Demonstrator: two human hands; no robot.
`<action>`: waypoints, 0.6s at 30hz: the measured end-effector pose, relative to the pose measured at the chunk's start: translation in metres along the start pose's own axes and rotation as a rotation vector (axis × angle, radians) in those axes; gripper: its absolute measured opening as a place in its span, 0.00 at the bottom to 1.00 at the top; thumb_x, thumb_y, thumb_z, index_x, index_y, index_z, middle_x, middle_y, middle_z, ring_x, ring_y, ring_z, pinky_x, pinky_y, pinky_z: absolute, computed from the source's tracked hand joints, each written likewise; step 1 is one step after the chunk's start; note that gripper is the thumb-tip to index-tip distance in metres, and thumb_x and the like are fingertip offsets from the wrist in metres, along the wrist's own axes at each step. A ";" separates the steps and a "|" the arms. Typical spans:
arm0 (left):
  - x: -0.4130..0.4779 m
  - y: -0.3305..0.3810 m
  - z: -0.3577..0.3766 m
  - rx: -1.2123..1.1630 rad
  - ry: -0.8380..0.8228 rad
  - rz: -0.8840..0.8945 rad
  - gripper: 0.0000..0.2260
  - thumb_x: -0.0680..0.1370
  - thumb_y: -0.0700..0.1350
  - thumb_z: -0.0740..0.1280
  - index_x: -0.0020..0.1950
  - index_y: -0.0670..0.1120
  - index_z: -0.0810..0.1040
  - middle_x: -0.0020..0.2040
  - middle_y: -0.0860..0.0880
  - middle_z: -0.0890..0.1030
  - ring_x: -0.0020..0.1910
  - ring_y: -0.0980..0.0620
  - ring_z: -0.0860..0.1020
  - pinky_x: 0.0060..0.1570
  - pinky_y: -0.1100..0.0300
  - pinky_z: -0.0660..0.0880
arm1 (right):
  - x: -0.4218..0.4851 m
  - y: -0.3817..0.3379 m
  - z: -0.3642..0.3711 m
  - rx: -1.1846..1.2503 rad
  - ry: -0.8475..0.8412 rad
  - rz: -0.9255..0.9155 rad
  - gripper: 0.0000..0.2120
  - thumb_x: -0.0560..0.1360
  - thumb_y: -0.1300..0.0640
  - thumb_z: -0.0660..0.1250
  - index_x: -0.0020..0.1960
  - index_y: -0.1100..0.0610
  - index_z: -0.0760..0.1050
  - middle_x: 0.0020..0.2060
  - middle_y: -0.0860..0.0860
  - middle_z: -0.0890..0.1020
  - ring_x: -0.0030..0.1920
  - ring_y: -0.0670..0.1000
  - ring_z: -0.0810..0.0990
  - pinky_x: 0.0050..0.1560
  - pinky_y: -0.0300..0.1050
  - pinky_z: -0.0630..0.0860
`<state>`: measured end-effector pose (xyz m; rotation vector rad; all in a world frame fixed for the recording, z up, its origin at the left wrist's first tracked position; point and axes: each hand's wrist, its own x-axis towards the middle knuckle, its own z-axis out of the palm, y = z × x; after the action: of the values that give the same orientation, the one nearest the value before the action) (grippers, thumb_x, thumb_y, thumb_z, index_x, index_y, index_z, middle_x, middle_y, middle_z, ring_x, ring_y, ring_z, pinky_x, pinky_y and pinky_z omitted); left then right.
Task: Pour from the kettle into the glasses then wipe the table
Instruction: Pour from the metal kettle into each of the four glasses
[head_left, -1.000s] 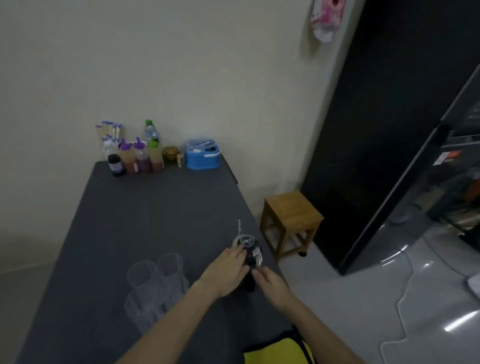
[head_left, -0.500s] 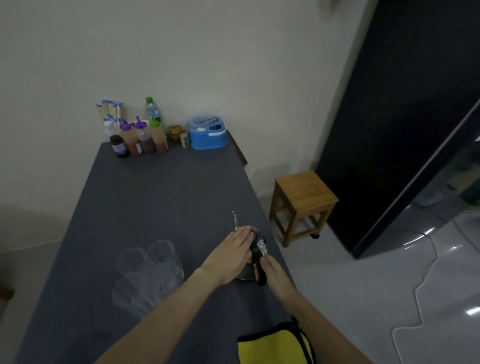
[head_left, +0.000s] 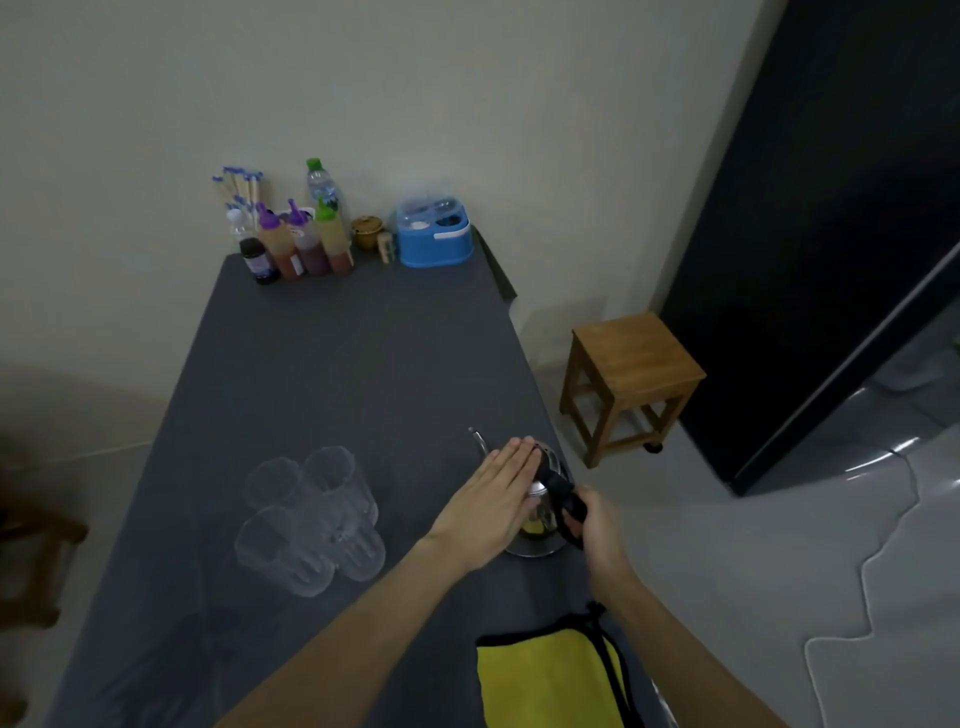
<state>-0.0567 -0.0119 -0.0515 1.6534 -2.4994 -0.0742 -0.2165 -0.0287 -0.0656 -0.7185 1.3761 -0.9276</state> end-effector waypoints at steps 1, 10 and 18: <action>-0.001 0.000 -0.001 0.005 0.004 -0.008 0.26 0.82 0.53 0.42 0.77 0.41 0.47 0.78 0.44 0.49 0.77 0.49 0.45 0.75 0.53 0.46 | 0.000 -0.001 0.001 -0.004 -0.007 -0.011 0.10 0.78 0.58 0.56 0.41 0.58 0.72 0.37 0.55 0.74 0.38 0.49 0.73 0.38 0.42 0.69; -0.028 0.005 -0.017 0.010 0.132 -0.090 0.24 0.83 0.51 0.47 0.76 0.40 0.53 0.77 0.43 0.55 0.76 0.49 0.51 0.74 0.50 0.49 | -0.022 -0.018 0.013 0.024 -0.050 -0.044 0.07 0.79 0.61 0.56 0.45 0.59 0.71 0.38 0.54 0.73 0.38 0.49 0.74 0.37 0.41 0.69; -0.063 0.002 -0.051 -0.111 0.284 -0.202 0.24 0.83 0.50 0.49 0.77 0.41 0.53 0.78 0.45 0.53 0.77 0.51 0.49 0.75 0.53 0.47 | -0.045 -0.054 0.043 -0.139 -0.113 -0.165 0.12 0.77 0.62 0.58 0.36 0.57 0.74 0.36 0.55 0.75 0.39 0.51 0.76 0.41 0.43 0.71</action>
<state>-0.0272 0.0483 -0.0064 1.7291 -2.0819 0.0014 -0.1786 -0.0197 0.0071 -0.9876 1.3049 -0.9119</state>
